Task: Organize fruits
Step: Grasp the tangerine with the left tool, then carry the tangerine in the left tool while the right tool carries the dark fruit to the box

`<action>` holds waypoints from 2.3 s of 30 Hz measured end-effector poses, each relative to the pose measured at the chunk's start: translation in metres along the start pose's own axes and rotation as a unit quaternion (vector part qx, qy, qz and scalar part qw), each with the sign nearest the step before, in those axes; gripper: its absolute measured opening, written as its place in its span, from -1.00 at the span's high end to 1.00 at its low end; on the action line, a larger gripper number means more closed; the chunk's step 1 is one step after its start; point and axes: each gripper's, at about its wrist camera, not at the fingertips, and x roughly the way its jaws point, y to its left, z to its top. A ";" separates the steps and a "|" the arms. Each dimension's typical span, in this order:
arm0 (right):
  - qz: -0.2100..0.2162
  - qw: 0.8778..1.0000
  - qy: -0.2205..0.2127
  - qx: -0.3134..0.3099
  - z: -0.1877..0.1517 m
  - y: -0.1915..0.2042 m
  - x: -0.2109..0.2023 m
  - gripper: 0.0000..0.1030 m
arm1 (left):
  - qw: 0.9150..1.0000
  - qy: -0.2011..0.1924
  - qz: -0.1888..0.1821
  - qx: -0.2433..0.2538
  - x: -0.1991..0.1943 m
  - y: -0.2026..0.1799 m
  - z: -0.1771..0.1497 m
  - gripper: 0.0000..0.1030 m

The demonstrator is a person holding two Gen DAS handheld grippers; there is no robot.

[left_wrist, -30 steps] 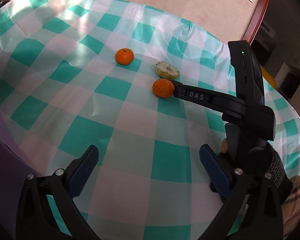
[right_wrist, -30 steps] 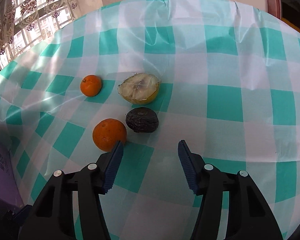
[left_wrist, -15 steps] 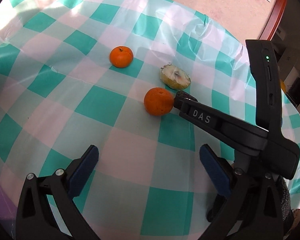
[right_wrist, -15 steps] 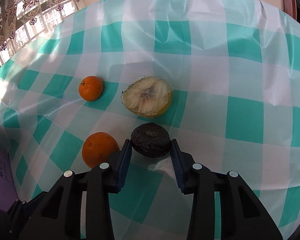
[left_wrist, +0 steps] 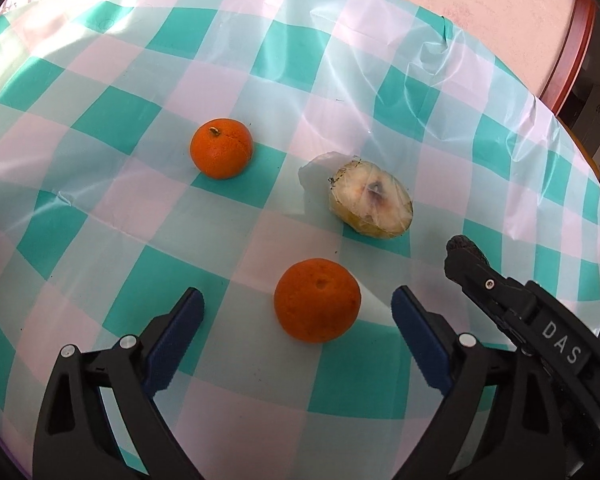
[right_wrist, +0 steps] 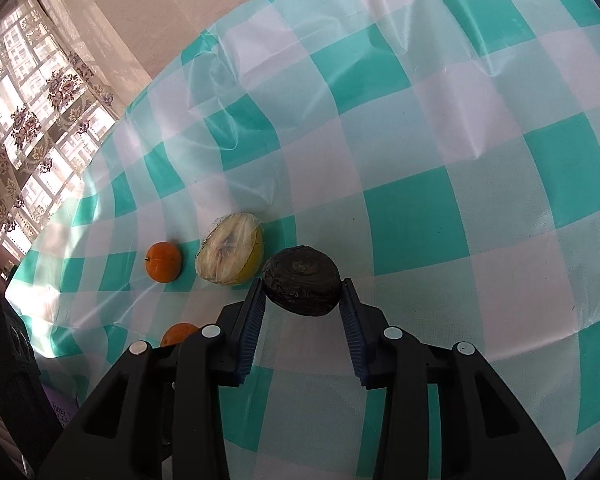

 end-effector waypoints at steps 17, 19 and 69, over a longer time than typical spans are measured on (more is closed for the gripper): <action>-0.011 1.000 -0.014 -0.018 -0.002 0.007 -0.001 0.25 | 0.998 -0.037 -0.026 -0.048 -0.015 0.024 -0.004 0.23; -0.009 1.000 -0.014 -0.016 -0.002 0.006 -0.002 0.25 | 0.998 -0.039 -0.032 -0.044 -0.018 0.025 -0.006 0.23; 0.012 0.997 0.020 -0.071 -0.169 0.037 -0.129 0.25 | 0.994 -0.073 -0.072 -0.049 -0.174 0.078 -0.185 0.22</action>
